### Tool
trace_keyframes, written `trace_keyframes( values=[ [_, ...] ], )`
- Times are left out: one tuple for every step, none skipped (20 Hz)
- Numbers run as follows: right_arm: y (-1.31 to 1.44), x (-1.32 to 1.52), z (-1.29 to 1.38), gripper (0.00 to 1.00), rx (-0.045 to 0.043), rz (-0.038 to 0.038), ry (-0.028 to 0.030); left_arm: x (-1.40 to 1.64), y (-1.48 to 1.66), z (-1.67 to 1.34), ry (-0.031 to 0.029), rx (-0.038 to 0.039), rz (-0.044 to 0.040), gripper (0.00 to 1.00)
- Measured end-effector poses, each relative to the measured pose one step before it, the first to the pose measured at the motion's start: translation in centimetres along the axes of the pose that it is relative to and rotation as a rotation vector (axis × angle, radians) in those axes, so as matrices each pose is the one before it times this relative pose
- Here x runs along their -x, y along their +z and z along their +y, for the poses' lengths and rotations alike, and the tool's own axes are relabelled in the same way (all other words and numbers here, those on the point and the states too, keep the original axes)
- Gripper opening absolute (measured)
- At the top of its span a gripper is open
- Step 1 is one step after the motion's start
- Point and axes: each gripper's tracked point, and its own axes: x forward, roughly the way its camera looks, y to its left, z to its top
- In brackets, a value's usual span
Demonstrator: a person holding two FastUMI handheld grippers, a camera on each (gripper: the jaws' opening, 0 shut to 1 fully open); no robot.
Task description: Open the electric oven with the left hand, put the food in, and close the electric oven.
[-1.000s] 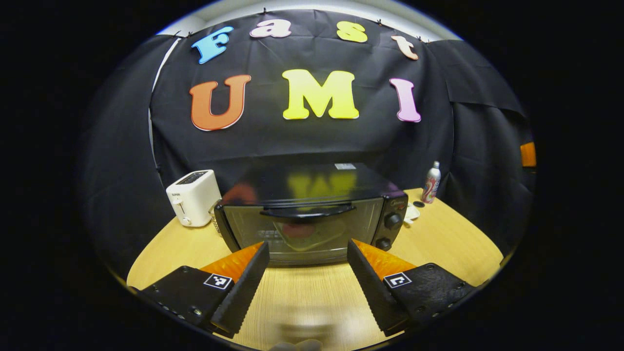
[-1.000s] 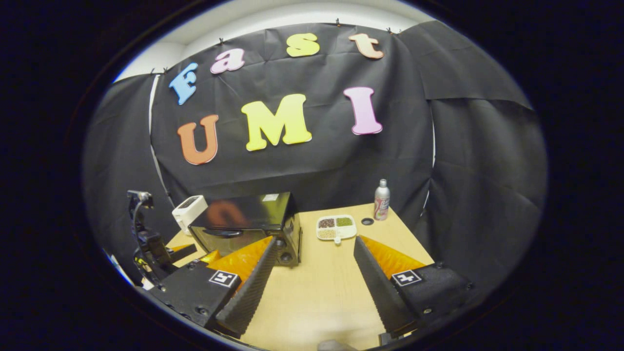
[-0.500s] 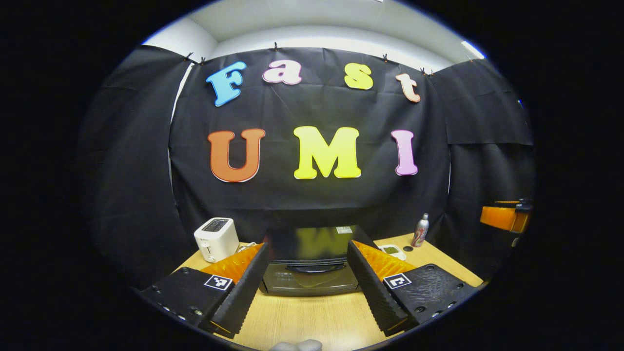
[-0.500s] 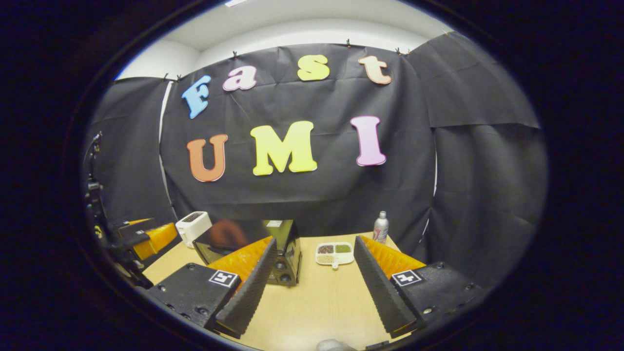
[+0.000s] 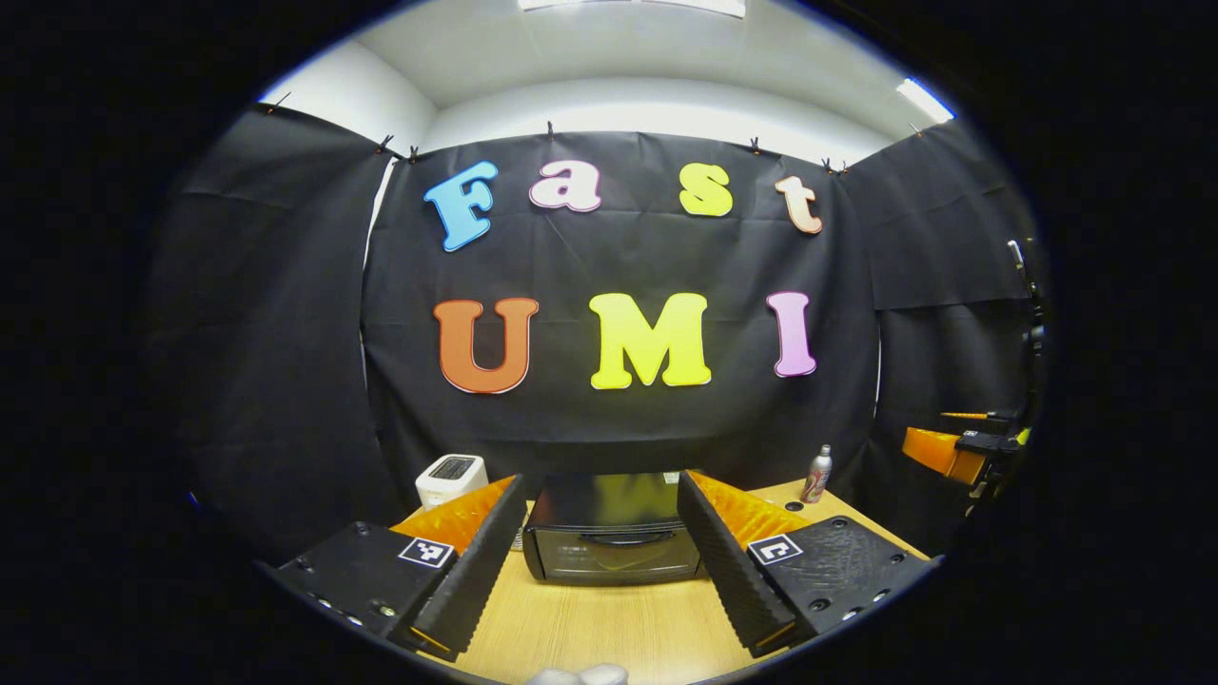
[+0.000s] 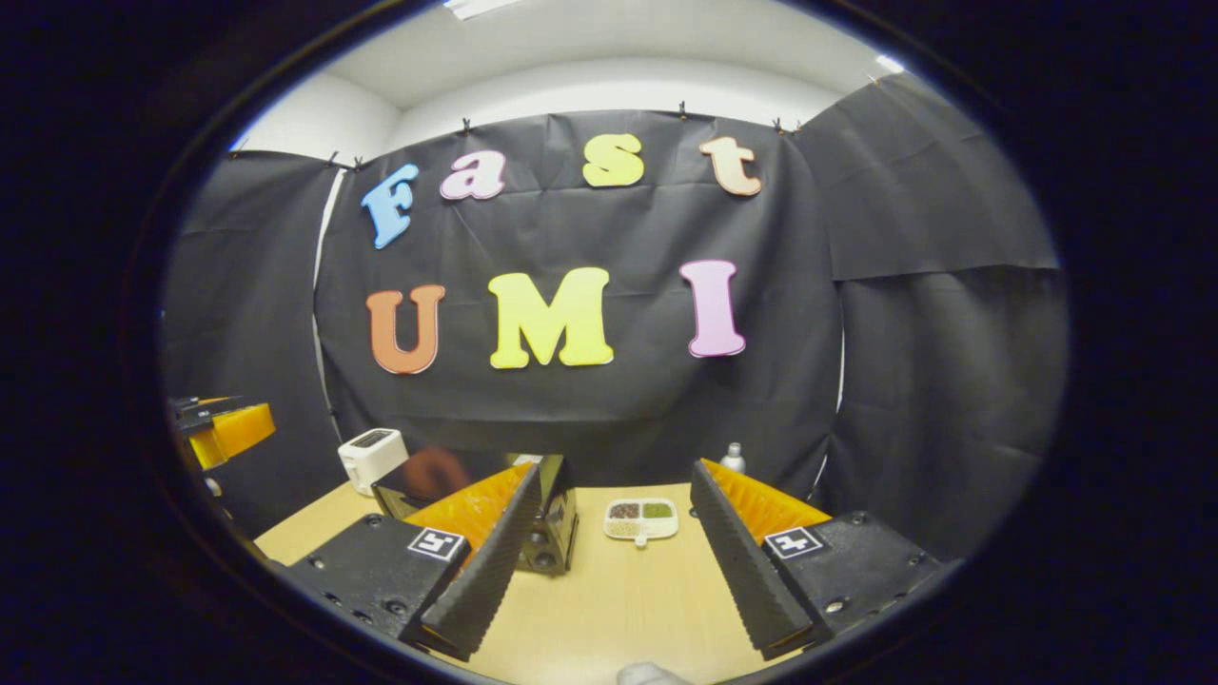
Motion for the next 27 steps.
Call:
trace_keyframes(
  values=[
    [0.107, 0.257, 0.092, 0.96, 0.0, -0.00095, 0.00091, 0.164, -0.149, 0.033, 0.00536, -0.00052, 0.01107, 0.96],
    [0.19, 0.204, 0.107, 0.96, 0.00179, -0.00293, 0.00384, -0.058, 0.164, 0.03, 0.00176, 0.0009, -0.013, 0.96],
    [0.21, 0.178, 0.012, 0.96, 0.00604, -0.00393, -0.00032, 0.064, -0.042, 0.118, 0.00279, -0.00173, 0.00515, 0.97],
    [-0.016, 0.174, 0.02, 0.96, 0.00443, 0.00186, 0.00218, 0.043, -0.023, -0.114, -0.00282, 0.00195, -0.00192, 0.96],
    [0.08, 0.2, 0.095, 0.96, 0.00359, -0.00093, 0.00312, 0.013, -0.053, -0.048, 0.00128, 0.00118, 0.00559, 0.96],
    [0.098, 0.14, -0.053, 0.96, 0.00002, 0.00033, -0.00175, 0.116, 0.097, -0.211, -0.00539, 0.00438, -0.00473, 0.96],
    [0.186, 0.142, 0.011, 0.96, -0.00229, -0.00273, 0.0008, 0.032, 0.28, -0.074, 0.00177, -0.00383, -0.00425, 0.96],
    [0.055, 0.159, -0.028, 0.96, -0.00595, 0.00053, -0.0016, 0.016, 0.079, 0.036, -0.00207, -0.0016, -0.00294, 0.96],
    [0.132, 0.08, 0.0, 0.96, -0.00468, -0.0014, 0.00141, 0.053, 0.259, -0.167, -0.00371, 0.00213, -0.0005, 0.96],
    [-0.035, 0.102, -0.095, 0.96, -0.00112, 0.002, -0.00144, 0.076, 0.157, -0.214, -0.00472, 0.0025, -0.00506, 0.97],
    [0.093, 0.082, -0.085, 0.96, 0.00189, 0.00014, -0.00003, 0.083, 0.117, -0.192, -0.00164, -0.00257, -0.00004, 0.96],
    [0.082, 0.113, -0.044, 0.96, 0.00093, -0.00063, -0.00214, 0.011, 0.122, -0.04, -0.00322, -0.00457, -0.00362, 0.97],
    [0.242, 0.033, 0.006, 0.96, 0.00018, -0.00495, 0.00211, 0.024, 0.291, -0.075, -0.00105, -0.00367, -0.0043, 0.97],
    [0.045, 0.023, -0.097, 1.0, 0.00109, -0.00075, -0.00292, -0.084, 0.085, -0.107, -0.00303, -0.00212, -0.00046, 0.96],
    [0.083, 0.034, -0.088, 0.96, 0.00379, -0.00271, -0.00008, 0.036, 0.09, -0.149, -0.00145, -0.00201, -0.00271, 0.96],
    [0.067, -0.064, -0.074, 0.96, 0.00378, -0.00033, -0.00432, -0.053, 0.03, -0.052, -0.00027, -0.00063, 0.00244, 0.96],
    [0.069, -0.062, 0.021, 0.96, 0.00353, 0.00016, 0.0016, 0.052, -0.059, -0.024, 0.00096, -0.00331, 0.0022, 0.96],
    [-0.043, 0.003, 0.048, 0.96, 0.00022, -0.00149, -0.00059, 0.01, 0.018, -0.174, -0.00324, 0.00041, -0.00328, 0.96],
    [-0.013, 0.017, 0.008, 0.96, -0.00159, 0.002, -0.00097, -0.007, 0.094, -0.165, -0.00162, 0.00246, 0.00156, 0.97],
    [-0.035, -0.061, 0.104, 0.96, -0.00094, 0.00103, 0.00031, -0.084, -0.074, -0.125, -0.00543, 0.00263, 0.0017, 0.96],
    [0.009, -0.116, 0.013, 0.96, -0.0012, 0.00036, -0.00011, -0.001, 0.009, -0.164, -0.00076, 0.00144, -0.00289, 0.96],
    [-0.127, -0.034, 0.063, 0.96, -0.00287, 0.00253, 0.00038, -0.122, 0.089, -0.073, -0.00368, -0.00057, 0.0006, 0.96],
    [0.047, -0.05, 0.107, 0.96, 0.0018, -0.00002, 0.00089, -0.052, -0.063, 0.014, -0.00301, -0.00155, 0.00102, 0.96],
    [-0.016, 0.013, 0.079, 0.96, 0.00115, -0.0006, -0.00124, -0.05, 0.04, 0.141, 0.00114, -0.00134, -0.0018, 0.96],
    [0.134, -0.036, 0.126, 0.96, 0.00039, -0.00192, 0.00199, -0.093, -0.044, 0.156, -0.00002, -0.0014, 0.00297, 0.96],
    [-0.052, -0.072, 0.013, 0.96, 0.00064, 0.00072, -0.00297, -0.013, -0.029, -0.014, -0.00094, 0.00352, 0.00014, 0.96],
    [0.102, -0.009, 0.088, 0.96, 0.00023, -0.00198, -0.0007, -0.094, -0.044, -0.038, -0.00065, 0.00428, 0.00257, 0.96]
  ],
)
